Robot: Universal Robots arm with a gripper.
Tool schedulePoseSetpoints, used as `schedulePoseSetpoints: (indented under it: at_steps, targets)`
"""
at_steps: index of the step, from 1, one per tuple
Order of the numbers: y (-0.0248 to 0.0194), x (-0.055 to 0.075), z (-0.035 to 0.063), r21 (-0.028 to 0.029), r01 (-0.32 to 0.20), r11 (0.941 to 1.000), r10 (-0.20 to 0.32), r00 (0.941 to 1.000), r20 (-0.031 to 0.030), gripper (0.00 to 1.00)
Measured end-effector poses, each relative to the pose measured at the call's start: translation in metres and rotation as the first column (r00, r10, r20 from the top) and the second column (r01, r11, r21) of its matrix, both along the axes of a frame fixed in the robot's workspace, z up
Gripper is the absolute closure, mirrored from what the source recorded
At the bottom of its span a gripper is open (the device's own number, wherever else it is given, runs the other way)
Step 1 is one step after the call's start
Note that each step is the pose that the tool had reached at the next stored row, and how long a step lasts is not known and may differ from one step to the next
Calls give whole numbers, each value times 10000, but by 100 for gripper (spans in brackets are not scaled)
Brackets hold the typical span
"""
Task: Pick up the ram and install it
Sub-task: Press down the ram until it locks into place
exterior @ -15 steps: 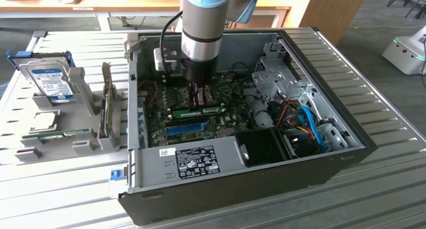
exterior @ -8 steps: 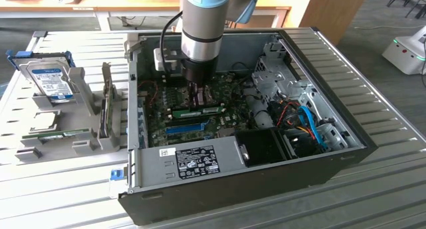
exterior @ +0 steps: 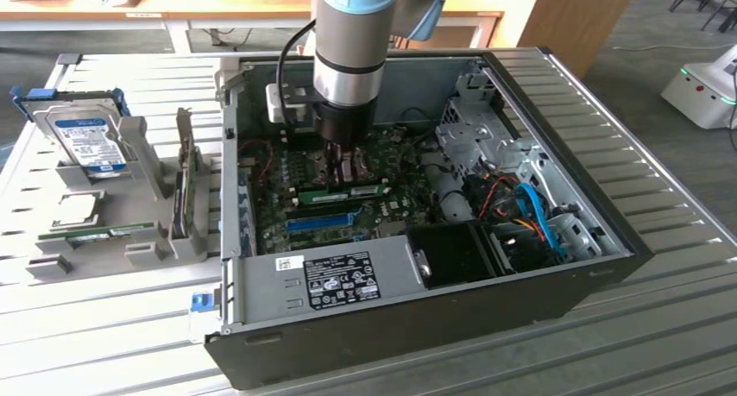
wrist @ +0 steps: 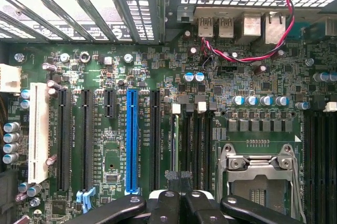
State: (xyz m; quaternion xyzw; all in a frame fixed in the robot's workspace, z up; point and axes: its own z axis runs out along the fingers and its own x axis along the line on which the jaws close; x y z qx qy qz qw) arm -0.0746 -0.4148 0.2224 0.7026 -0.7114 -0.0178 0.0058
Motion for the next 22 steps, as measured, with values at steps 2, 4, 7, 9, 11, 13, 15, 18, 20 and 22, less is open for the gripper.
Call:
schedulePoseSetpoints:
  at_steps: [2, 4, 7, 9, 11, 13, 15, 18, 20, 22]
  targets:
    - [0, 0, -1, -1, 0, 10000, 0, 10000, -1, 90]
    - [0, 0, -2, -1, 0, 10000, 0, 10000, -1, 90]
    - [0, 0, -2, 0, 0, 10000, 0, 10000, 0, 90]
    - [0, 0, -2, 0, 0, 10000, 0, 10000, 0, 90]
    - [0, 0, -4, 0, 0, 10000, 0, 10000, -1, 90]
    - [0, 0, -6, 2, 0, 10000, 0, 10000, 0, 90]
    - [0, 0, -6, 1, 0, 10000, 0, 10000, 0, 90]
    - [0, 0, -6, 1, 0, 10000, 0, 10000, 0, 90]
    - [0, 0, -4, 1, 0, 10000, 0, 10000, 0, 90]
    - [2, 2, 8, 15, -1, 10000, 1, 10000, 13, 90]
